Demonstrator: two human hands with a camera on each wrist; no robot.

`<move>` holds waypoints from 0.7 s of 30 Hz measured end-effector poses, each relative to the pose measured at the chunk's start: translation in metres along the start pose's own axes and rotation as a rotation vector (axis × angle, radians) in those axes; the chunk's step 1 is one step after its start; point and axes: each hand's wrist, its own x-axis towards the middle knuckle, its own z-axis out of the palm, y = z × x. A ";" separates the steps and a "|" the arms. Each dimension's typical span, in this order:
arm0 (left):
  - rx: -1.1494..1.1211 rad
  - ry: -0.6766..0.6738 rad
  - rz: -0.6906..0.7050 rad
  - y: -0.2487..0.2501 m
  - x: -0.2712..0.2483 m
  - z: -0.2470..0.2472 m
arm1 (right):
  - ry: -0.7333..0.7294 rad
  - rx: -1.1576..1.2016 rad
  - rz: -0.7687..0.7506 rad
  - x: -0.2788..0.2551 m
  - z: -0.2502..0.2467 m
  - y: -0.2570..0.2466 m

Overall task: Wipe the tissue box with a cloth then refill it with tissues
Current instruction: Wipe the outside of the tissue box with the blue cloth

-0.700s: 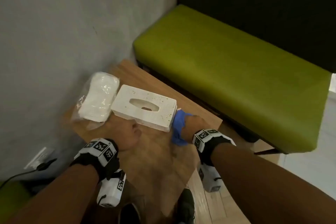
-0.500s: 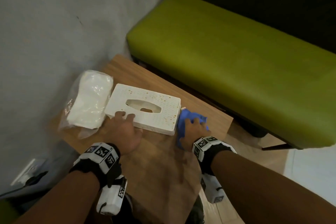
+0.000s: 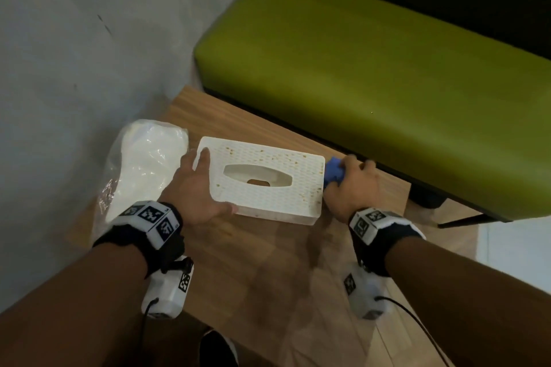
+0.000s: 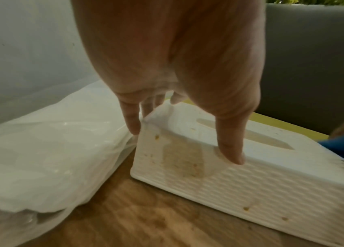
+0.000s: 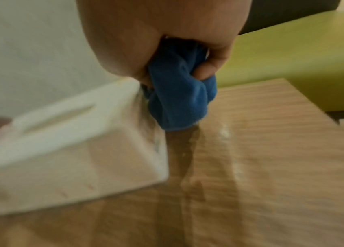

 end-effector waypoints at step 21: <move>0.146 -0.053 0.280 0.014 0.023 -0.013 | -0.091 -0.293 -0.579 -0.004 0.037 -0.099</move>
